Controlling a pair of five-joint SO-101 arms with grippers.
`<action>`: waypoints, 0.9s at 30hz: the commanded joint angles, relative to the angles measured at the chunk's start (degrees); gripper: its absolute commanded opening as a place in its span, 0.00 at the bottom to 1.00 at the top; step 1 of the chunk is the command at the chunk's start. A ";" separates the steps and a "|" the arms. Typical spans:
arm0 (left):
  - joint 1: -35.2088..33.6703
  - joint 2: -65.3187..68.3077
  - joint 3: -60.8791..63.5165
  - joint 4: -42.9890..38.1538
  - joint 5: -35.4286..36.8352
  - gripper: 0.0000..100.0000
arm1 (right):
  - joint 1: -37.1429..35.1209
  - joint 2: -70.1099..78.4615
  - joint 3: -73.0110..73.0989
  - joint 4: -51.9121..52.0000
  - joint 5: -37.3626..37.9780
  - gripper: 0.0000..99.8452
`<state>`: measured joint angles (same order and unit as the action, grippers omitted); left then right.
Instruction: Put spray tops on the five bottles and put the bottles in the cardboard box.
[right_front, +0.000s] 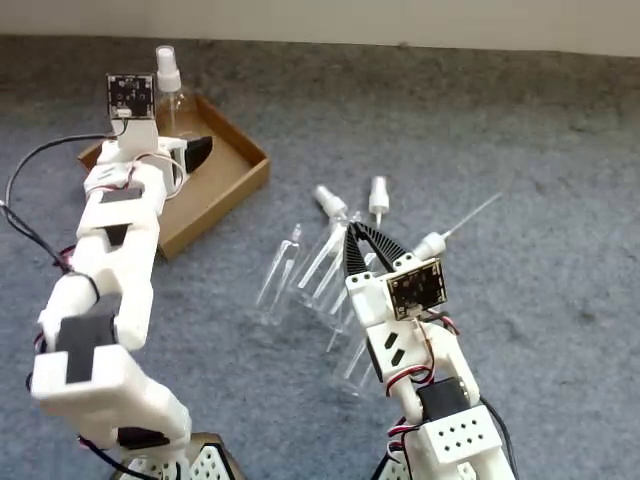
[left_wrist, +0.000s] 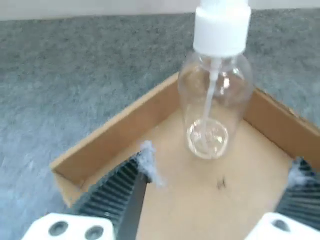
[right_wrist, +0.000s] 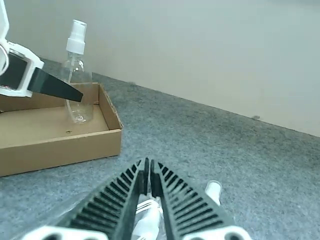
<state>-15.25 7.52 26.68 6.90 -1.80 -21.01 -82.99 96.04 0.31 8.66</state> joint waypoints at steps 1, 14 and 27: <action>-0.40 -11.82 2.42 12.57 -0.53 0.36 | -0.22 -0.40 6.29 0.48 0.62 0.01; 4.62 -33.01 2.42 47.74 -0.53 0.36 | -0.22 -0.66 6.29 5.67 0.62 0.01; 28.70 -46.64 2.51 66.11 -0.53 0.36 | 1.01 -0.75 6.29 9.10 0.88 0.01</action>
<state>4.88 -35.82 29.67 70.29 -1.80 -21.01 -82.99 96.04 9.19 8.92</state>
